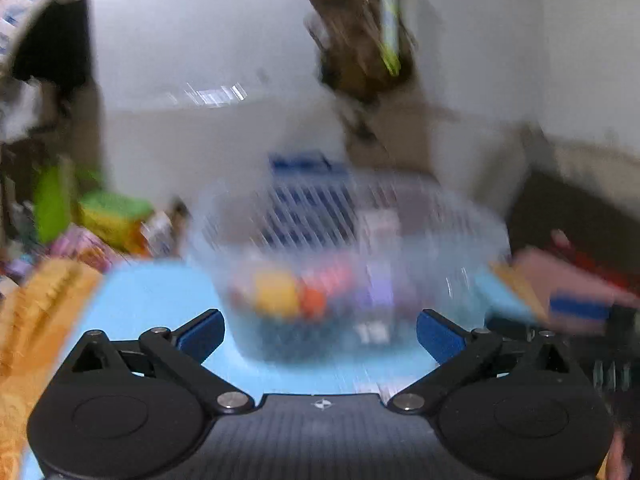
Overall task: Organize objects
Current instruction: 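Drop the orange-capped bottle with the left gripper while the right drops the candy jar into the basket, then grasp the white KENT pack with the left gripper while the right grasps the red candy bag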
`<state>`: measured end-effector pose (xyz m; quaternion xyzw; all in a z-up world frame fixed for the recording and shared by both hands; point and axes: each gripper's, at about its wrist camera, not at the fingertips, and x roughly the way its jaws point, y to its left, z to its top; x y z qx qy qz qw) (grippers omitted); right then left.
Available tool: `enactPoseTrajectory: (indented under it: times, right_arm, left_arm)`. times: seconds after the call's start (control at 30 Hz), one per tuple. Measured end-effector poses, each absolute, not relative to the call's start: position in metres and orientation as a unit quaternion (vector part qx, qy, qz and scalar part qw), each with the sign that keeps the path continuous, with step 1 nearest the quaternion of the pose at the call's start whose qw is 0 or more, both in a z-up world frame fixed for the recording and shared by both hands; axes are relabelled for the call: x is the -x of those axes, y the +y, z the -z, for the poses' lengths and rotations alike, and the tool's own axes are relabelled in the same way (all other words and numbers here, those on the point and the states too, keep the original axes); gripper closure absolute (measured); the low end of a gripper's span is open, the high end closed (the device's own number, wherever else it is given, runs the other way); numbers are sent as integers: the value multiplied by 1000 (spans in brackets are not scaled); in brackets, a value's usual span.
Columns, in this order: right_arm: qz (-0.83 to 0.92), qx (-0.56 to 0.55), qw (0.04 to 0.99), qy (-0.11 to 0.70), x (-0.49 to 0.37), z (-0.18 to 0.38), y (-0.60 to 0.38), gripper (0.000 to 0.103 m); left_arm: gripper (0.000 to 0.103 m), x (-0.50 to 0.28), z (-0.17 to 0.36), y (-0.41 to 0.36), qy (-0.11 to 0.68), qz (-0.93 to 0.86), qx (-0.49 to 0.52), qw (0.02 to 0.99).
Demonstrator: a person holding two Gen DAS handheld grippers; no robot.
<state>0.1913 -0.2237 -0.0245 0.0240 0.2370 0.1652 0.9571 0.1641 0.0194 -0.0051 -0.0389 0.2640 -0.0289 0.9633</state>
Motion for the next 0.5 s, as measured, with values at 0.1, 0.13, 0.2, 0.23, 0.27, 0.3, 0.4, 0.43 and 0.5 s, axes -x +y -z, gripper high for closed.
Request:
enactPoseTrajectory:
  times: [0.1,0.13,0.2,0.23,0.27,0.3,0.4,0.43,0.5]
  right_arm:
    - [-140,-84,948,275,-206,34,-251,0]
    - [-135,-107,943,285,-209,38,-260,0]
    - [-131,-142,934,301,-216,44,-271,0]
    - [-131,-144,933,303,-216,46,-276,0]
    - [-130,-138,934,302,-216,47,-278,0]
    - [-129,-130,935,302,-216,48,-274,0]
    - [-132,-109,938,303,-217,49,-271,0]
    - [-135,-105,938,300,-216,50,-269,0]
    - [-142,-98,939,298,-219,49,-264,0]
  left_arm:
    - [0,-181,34,17,318,43,72,944]
    - [0,-186,41,14,329,43,76,940]
    - [0,-195,52,5,342,34,73,936]
    - [1,-199,57,-1,350,31,65,934]
    - [3,-201,61,-7,355,31,57,933]
    - [3,-202,65,-13,357,31,51,932]
    - [4,-206,71,-27,355,31,29,934]
    - [7,-207,73,-30,355,31,24,934]
    - [18,-204,75,-37,349,25,3,937]
